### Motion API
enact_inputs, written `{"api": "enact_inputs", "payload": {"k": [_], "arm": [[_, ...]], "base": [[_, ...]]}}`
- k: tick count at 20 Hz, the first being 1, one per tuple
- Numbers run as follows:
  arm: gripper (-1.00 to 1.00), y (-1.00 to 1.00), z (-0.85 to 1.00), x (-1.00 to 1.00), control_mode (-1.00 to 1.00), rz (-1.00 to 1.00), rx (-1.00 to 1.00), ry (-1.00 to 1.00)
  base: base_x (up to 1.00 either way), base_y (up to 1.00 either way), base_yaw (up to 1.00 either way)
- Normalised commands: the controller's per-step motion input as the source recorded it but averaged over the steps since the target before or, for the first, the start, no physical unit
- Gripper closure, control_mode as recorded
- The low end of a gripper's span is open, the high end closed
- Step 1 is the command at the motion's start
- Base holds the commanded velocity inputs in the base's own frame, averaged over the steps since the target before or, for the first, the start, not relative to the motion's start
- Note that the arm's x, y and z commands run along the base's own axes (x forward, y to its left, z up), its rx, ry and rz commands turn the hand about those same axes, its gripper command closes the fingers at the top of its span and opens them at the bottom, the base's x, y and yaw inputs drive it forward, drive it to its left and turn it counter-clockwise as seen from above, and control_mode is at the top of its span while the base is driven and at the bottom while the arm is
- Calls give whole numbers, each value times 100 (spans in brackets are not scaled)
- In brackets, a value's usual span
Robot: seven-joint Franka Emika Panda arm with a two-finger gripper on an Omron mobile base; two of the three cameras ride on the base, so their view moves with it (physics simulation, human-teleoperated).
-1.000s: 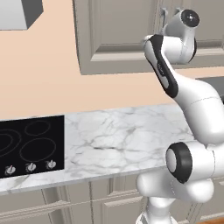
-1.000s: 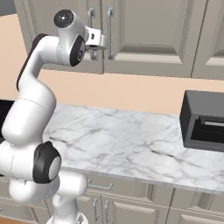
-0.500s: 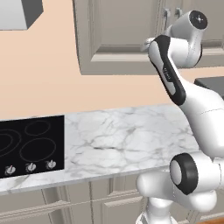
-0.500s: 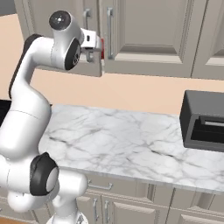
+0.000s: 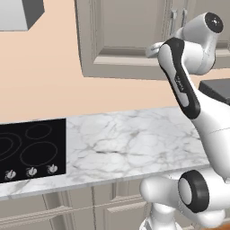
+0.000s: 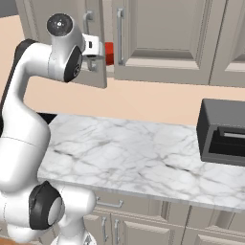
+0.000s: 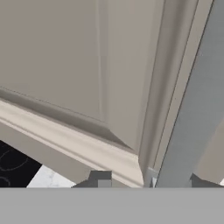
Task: Move the bowls from the cabinet to the plates on the dining table.
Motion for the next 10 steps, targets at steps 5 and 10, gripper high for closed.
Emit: {"api": "enact_inputs", "payload": {"k": [5,10], "arm": [[100,46,-5,-47,-100,5,0,0],[100,43,-8,-39,-100,2,0,0]], "base": [[0,0,0],[0,0,0]]}}
